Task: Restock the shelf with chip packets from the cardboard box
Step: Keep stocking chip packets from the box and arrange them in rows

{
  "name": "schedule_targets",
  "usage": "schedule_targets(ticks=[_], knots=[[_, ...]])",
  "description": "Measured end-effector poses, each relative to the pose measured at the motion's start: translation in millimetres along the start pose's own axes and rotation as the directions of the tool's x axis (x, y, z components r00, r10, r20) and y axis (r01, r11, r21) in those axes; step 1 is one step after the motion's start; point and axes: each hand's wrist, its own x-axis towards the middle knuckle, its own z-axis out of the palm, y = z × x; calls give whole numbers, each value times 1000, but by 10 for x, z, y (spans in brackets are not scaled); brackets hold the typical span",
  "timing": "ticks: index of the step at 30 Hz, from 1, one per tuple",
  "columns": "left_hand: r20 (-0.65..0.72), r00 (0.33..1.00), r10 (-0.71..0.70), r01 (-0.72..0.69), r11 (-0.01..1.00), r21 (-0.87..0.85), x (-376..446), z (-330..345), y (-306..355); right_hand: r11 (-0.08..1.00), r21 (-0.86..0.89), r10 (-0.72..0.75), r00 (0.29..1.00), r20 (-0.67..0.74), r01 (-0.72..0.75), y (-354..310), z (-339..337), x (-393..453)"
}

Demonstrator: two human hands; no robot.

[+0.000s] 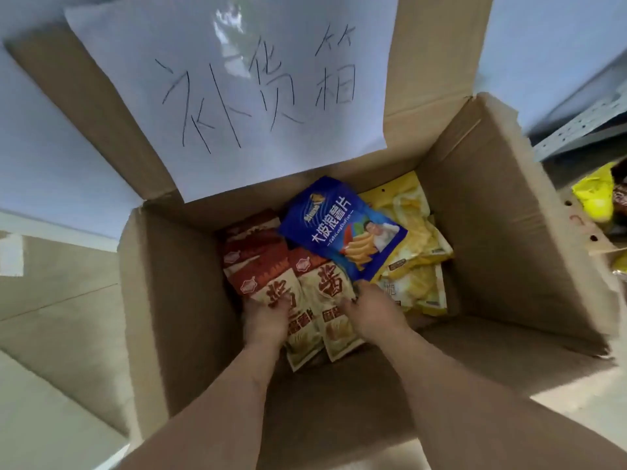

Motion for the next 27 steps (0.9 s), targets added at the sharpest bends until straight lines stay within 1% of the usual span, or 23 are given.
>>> schedule_targets(ticks=[3,6,10,12,16,19,21,22,23,25,27], knots=[[55,988,-145,151,977,-152,461,253,-304,992,38,116,990,76,-119,108,466,392],[34,978,-207,209,948,-238,777,428,-507,974,63,211,971,116,-219,196,731,653],[-47,966,-252,236,946,-221,951,464,-617,945,107,306,952,30,-307,223,887,767],[-56,962,-266,248,943,-222,967,449,-639,927,141,353,936,-10,-348,219,908,745],[-6,945,-326,302,883,-360,922,451,-616,891,178,421,907,16,-417,242,923,717],[84,958,-273,283,873,-396,830,457,-598,884,139,437,895,90,-445,308,939,711],[196,954,-229,290,875,-387,749,431,-625,892,113,423,896,137,-438,322,934,704],[243,945,-220,302,871,-386,719,411,-643,894,144,400,901,169,-424,331,941,707],[271,940,-205,302,871,-388,678,383,-636,890,218,360,911,203,-400,330,935,696],[310,935,-170,284,885,-369,620,343,-607,847,380,291,922,256,-373,313,910,617],[323,937,-135,252,902,-352,578,299,-535,834,424,252,928,273,-352,281,802,466]])
